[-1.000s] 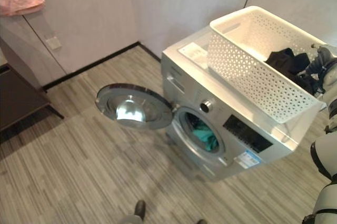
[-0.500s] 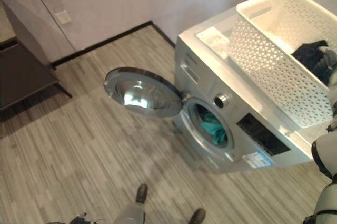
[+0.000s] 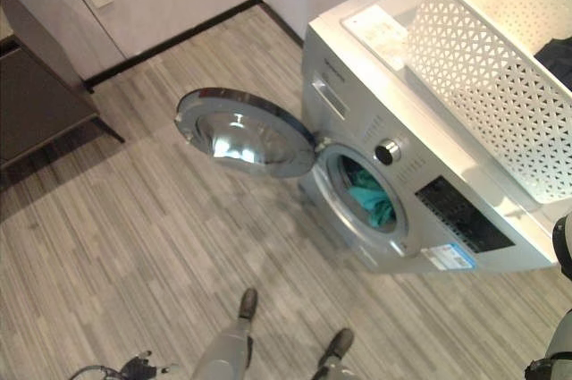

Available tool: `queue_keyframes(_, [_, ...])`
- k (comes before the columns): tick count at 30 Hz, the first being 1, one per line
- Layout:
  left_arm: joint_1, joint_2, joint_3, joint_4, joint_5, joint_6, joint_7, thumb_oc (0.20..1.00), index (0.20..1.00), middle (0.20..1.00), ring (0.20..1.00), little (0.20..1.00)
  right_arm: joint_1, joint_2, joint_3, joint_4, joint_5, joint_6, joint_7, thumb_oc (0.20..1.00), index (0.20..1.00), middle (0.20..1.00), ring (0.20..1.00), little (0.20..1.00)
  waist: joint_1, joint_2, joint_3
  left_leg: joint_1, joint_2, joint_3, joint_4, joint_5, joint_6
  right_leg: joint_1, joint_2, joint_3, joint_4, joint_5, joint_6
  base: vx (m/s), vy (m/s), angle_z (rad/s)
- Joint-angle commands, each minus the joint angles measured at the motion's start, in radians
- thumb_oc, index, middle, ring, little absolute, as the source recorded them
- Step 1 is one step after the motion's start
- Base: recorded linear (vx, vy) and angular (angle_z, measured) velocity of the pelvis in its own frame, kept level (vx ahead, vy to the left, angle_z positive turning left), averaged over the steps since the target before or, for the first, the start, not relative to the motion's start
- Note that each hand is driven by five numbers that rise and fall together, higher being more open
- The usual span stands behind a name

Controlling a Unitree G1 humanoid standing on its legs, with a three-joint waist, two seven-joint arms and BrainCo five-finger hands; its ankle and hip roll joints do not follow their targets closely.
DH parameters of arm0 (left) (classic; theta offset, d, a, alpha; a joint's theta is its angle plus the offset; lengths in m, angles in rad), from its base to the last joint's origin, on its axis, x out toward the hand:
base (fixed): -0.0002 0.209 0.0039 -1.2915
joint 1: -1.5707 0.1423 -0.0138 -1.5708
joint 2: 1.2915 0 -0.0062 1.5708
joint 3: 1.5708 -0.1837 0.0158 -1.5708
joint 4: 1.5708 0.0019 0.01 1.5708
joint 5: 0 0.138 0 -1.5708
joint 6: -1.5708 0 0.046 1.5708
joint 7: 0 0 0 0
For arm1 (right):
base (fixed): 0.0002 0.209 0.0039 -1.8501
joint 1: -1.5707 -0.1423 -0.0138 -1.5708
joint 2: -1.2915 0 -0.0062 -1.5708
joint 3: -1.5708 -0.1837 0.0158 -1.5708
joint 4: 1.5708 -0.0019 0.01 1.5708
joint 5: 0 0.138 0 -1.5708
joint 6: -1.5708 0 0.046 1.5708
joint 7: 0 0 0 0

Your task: Grab the laundry basket,head to the washer,open it,put in the laundry and shut it.

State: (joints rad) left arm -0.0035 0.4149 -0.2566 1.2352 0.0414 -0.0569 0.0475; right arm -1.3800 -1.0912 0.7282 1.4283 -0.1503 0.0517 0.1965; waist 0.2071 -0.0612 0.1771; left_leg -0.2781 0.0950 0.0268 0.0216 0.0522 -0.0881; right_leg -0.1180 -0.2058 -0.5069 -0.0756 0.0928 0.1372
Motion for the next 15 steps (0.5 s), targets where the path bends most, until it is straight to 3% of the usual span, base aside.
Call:
queue_keyframes(1, [-0.016,0.019,-0.035,0.036,0.004,0.008,0.009,1.0,1.0,1.0,1.0,1.0,0.004,0.03,0.061,0.034,0.049,0.014,-0.057,0.2,0.2,0.2,0.2,0.2,0.019,0.004,0.021,0.047,0.022,-0.011,-0.065,-0.013,-0.007,-0.013,-0.021,0.053,0.11,-0.11,0.016,0.0,0.0,0.0])
queue_keyframes(6, [-0.017,0.011,-0.035,0.03,0.003,0.004,0.013,1.0,1.0,1.0,1.0,1.0,-0.032,0.029,0.051,0.022,0.065,0.002,-0.103,0.2,0.2,0.2,0.2,0.2,0.012,-0.005,0.003,0.074,0.021,-0.005,-0.063,-0.026,-0.005,0.018,-0.022,0.052,0.1,-0.107,0.019,0.0,0.001,-0.01])
queue_keyframes(14, [-0.005,-0.038,-0.02,0.019,0.015,-0.014,0.075,1.0,1.0,1.0,1.0,1.0,-0.081,0.006,-0.067,-0.069,0.151,-0.038,-0.357,0.2,0.2,0.2,0.2,0.2,-0.008,-0.019,-0.072,0.175,0.02,0.008,-0.07,-0.059,-0.004,0.124,-0.015,0.049,0.058,-0.103,0.031,0.02,0.001,0.0])
queue_keyframes(15, [-0.006,-0.038,-0.021,0.018,0.015,-0.015,0.076,1.0,1.0,1.0,1.0,1.0,-0.08,0.005,-0.068,-0.07,0.151,-0.037,-0.358,0.2,0.2,0.2,0.2,0.2,-0.009,-0.021,-0.068,0.163,0.013,0.012,-0.066,-0.042,0.004,0.117,-0.023,0.038,0.057,-0.087,0.025,-0.04,0.034,-0.01])
